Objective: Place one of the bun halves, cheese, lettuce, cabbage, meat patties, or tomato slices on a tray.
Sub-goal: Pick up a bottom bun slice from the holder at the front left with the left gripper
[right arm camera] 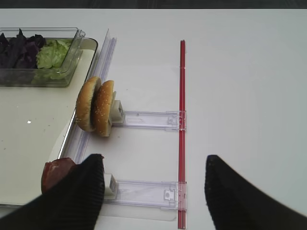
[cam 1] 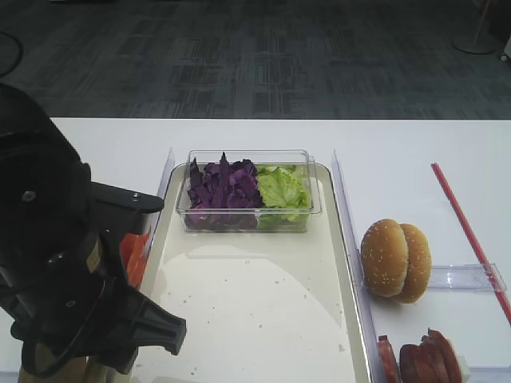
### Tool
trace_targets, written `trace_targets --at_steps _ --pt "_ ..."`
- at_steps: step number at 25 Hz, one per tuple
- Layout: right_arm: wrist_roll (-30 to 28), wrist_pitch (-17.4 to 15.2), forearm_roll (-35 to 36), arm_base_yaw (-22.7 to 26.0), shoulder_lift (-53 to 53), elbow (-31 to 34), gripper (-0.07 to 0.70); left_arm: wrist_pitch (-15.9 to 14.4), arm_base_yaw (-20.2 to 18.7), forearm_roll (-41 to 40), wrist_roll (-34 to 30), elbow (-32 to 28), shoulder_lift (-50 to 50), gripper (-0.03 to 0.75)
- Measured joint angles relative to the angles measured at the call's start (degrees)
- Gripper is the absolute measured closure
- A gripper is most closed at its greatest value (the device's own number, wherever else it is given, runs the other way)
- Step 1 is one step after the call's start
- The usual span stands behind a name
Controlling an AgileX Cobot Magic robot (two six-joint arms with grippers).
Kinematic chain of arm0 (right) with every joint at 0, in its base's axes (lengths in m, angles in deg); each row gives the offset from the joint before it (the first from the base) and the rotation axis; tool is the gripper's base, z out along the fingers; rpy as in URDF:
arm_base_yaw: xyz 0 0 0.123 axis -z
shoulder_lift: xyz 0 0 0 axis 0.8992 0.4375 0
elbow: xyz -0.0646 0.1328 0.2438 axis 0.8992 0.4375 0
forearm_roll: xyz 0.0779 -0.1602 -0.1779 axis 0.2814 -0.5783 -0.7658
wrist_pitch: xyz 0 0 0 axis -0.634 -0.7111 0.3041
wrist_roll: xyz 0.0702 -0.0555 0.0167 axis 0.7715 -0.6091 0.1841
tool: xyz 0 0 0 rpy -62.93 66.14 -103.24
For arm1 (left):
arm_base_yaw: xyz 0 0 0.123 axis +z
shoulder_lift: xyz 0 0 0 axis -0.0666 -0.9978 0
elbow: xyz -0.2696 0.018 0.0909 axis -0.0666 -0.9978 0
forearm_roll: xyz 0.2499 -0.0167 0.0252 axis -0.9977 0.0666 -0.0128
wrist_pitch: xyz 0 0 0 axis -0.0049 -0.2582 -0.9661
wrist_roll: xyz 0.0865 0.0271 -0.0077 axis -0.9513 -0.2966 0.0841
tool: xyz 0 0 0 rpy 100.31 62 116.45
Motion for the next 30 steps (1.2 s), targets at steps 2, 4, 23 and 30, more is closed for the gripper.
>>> trace_targets --at_steps 2,4,23,30 --pt "0.0 0.0 0.0 0.0 0.0 0.0 0.15 0.0 0.0 -0.1 0.3 0.0 -0.3 0.324" --pt "0.0 0.0 0.0 0.0 0.0 0.0 0.15 0.0 0.0 -0.5 1.4 0.0 -0.6 0.329" --pt "0.0 0.0 0.0 0.0 0.0 0.0 0.15 -2.9 -0.1 -2.7 6.3 0.0 -0.6 0.456" --pt "0.0 0.0 0.0 0.0 0.0 0.0 0.15 -3.3 -0.1 -2.7 6.5 0.0 -0.6 0.505"
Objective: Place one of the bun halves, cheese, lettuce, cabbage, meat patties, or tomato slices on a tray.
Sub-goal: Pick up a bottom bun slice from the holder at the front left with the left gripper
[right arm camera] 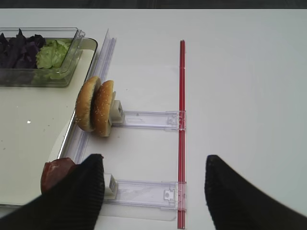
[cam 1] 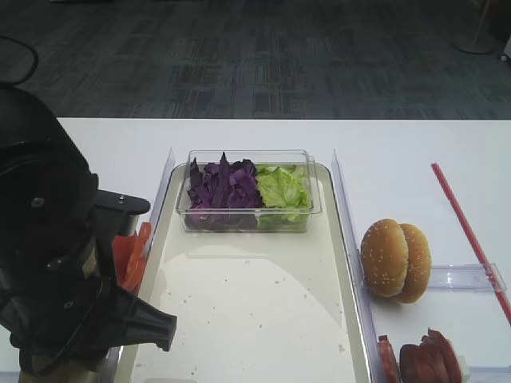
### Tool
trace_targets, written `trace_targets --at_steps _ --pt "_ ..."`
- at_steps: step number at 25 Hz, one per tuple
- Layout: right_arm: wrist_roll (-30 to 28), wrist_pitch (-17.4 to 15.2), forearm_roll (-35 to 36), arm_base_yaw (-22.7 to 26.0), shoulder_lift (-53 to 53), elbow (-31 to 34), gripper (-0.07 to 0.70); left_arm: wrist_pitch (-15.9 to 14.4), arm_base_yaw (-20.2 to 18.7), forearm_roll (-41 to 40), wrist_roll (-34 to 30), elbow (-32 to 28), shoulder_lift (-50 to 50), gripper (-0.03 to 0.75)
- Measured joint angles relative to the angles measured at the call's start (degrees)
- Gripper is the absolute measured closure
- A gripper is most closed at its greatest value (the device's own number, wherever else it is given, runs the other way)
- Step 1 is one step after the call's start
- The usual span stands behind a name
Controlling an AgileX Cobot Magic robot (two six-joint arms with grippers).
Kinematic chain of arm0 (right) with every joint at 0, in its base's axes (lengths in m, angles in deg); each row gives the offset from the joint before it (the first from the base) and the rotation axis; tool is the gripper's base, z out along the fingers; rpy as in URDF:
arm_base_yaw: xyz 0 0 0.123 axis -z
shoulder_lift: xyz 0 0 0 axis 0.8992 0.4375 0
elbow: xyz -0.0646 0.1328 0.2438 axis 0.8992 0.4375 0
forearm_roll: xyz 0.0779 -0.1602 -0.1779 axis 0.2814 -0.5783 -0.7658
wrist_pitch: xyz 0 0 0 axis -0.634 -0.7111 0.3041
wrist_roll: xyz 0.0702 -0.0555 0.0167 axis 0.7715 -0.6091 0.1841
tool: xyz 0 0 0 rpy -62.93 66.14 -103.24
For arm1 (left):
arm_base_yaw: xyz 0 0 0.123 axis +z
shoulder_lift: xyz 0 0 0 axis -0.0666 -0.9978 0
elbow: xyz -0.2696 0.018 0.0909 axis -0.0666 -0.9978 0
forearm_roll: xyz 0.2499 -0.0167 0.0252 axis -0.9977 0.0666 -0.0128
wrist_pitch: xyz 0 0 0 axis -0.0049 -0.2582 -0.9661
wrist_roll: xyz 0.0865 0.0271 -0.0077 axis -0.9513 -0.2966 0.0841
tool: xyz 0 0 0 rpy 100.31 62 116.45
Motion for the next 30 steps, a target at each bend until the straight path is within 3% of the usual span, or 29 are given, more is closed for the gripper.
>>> trace_targets --at_steps 13,30 --pt "0.0 0.0 0.0 0.0 0.0 0.0 0.15 -0.4 0.0 -0.2 0.0 0.0 0.0 0.609" --pt "0.0 0.0 0.0 0.0 0.0 0.0 0.15 -2.8 0.0 -0.2 -2.0 0.1 0.0 0.619"
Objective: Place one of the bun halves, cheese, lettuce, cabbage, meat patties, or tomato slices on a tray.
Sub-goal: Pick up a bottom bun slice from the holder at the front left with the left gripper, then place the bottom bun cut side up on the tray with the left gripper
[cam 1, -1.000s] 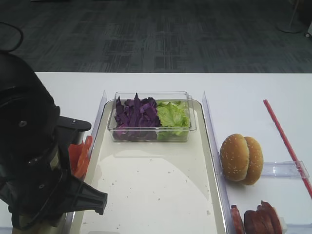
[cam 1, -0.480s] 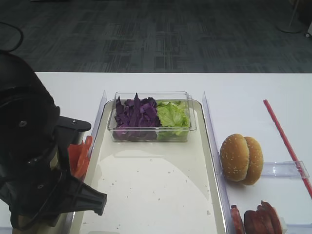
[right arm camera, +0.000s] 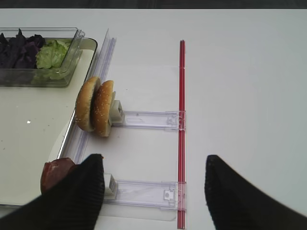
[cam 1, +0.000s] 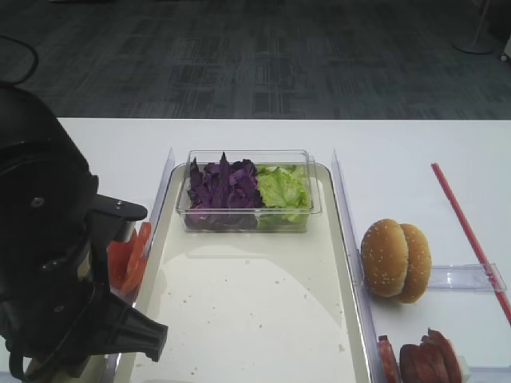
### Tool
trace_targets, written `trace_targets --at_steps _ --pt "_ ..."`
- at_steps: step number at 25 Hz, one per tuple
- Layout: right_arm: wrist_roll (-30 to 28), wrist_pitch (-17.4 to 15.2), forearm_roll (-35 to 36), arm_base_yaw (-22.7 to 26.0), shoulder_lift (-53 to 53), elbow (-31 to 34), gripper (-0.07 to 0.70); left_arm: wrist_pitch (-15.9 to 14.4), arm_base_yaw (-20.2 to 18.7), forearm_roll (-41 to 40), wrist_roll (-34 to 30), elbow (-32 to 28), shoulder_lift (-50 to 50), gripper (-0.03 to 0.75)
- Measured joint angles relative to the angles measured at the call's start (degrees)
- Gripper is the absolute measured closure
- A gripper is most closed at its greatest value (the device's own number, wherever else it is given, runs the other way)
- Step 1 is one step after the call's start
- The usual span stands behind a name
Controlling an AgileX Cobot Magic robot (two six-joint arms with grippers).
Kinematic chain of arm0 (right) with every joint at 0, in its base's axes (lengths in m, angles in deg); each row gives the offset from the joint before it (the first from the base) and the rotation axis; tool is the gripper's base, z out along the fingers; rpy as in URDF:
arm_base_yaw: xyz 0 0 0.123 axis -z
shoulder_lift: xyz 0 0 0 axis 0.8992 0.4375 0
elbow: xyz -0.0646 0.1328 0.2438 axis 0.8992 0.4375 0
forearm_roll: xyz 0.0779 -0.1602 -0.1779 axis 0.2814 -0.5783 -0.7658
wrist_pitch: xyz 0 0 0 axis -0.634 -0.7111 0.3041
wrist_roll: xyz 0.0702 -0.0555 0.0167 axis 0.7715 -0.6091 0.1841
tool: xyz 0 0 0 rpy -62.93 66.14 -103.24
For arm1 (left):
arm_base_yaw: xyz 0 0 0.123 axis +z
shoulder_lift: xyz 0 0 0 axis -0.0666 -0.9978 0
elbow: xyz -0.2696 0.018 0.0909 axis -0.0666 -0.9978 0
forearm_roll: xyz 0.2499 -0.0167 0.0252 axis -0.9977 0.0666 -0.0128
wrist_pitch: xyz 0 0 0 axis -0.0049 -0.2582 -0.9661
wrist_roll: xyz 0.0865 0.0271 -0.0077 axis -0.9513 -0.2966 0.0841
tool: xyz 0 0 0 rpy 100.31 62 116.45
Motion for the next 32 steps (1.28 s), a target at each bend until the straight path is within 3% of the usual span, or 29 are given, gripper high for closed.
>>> trace_targets --at_steps 10,16,24,32 --pt "0.0 0.0 0.0 0.0 0.0 0.0 0.15 -4.6 0.0 0.2 -2.1 6.6 0.0 0.619" --pt "0.0 0.0 0.0 0.0 0.0 0.0 0.15 -4.7 0.0 1.3 -4.2 7.3 0.0 0.619" --pt "0.0 0.0 0.0 0.0 0.0 0.0 0.15 -1.3 0.6 2.7 -7.5 9.1 3.5 0.62" --pt "0.0 0.0 -0.1 0.0 0.0 0.0 0.15 3.1 7.3 11.8 -16.8 9.2 6.2 0.62"
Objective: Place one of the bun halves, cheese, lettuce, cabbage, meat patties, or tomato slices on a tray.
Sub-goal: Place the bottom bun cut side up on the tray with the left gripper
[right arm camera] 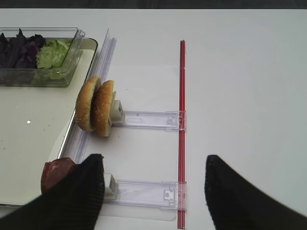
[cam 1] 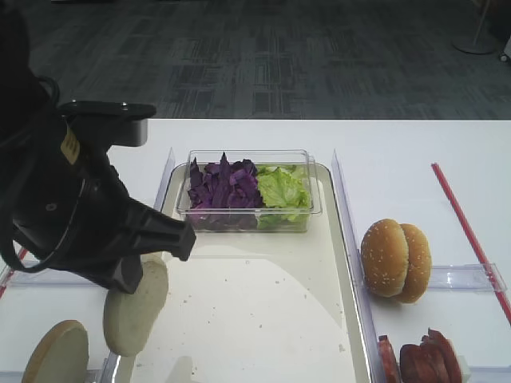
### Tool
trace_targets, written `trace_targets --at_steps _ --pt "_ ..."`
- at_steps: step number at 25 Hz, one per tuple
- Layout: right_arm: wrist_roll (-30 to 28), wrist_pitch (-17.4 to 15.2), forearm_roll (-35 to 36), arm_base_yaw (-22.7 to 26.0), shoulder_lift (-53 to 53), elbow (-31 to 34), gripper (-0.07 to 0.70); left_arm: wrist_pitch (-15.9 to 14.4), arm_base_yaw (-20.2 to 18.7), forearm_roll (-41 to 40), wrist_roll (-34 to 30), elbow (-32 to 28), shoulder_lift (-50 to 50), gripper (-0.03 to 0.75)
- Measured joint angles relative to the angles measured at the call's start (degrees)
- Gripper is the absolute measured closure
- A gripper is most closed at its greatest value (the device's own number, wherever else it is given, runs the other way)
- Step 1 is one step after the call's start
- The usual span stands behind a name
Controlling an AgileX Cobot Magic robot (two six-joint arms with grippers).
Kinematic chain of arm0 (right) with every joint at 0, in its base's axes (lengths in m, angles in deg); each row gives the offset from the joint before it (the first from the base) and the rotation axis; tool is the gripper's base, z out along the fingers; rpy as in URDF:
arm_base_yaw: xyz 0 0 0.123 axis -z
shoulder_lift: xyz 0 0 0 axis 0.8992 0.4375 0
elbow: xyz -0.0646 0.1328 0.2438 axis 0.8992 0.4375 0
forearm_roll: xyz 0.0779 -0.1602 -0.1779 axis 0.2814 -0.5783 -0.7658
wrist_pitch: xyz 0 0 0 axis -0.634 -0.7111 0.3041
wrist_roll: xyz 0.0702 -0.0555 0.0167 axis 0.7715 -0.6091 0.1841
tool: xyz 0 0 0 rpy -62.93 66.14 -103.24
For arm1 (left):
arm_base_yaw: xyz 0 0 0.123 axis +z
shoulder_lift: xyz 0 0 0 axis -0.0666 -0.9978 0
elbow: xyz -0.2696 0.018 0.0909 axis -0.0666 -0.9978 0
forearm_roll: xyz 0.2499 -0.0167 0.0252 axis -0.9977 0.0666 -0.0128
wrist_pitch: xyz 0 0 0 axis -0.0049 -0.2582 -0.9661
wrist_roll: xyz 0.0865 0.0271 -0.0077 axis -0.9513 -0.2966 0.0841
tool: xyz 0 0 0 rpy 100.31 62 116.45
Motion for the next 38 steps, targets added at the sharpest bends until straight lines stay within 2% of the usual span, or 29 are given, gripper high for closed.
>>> trace_targets --at_steps 2,7,10,17,22,23,26,31,38 --pt "0.0 0.0 0.0 0.0 0.0 0.0 0.15 2.2 2.4 6.1 -5.1 0.0 0.1 0.62" --pt "0.0 0.0 0.0 0.0 0.0 0.0 0.15 6.0 4.4 12.9 -10.8 -0.1 0.1 0.62" --pt "0.0 0.0 0.0 0.0 0.0 0.0 0.15 9.6 7.3 26.4 -22.3 -3.2 0.1 0.62" --pt "0.0 0.0 0.0 0.0 0.0 0.0 0.15 13.0 12.1 44.3 -37.7 -8.6 0.1 0.62" --pt "0.0 0.0 0.0 0.0 0.0 0.0 0.15 13.6 15.0 57.9 -48.9 -13.3 0.1 0.621" --pt "0.0 0.0 0.0 0.0 0.0 0.0 0.15 13.6 15.0 57.9 -48.9 -13.3 0.1 0.621" --pt "0.0 0.0 0.0 0.0 0.0 0.0 0.15 13.8 15.4 65.0 -55.1 -15.6 -1.2 0.621" --pt "0.0 0.0 0.0 0.0 0.0 0.0 0.15 11.5 15.4 73.5 -63.3 -16.2 -7.3 0.622" --pt "0.0 0.0 0.0 0.0 0.0 0.0 0.15 11.5 15.4 76.5 -66.5 -16.2 -11.9 0.622"
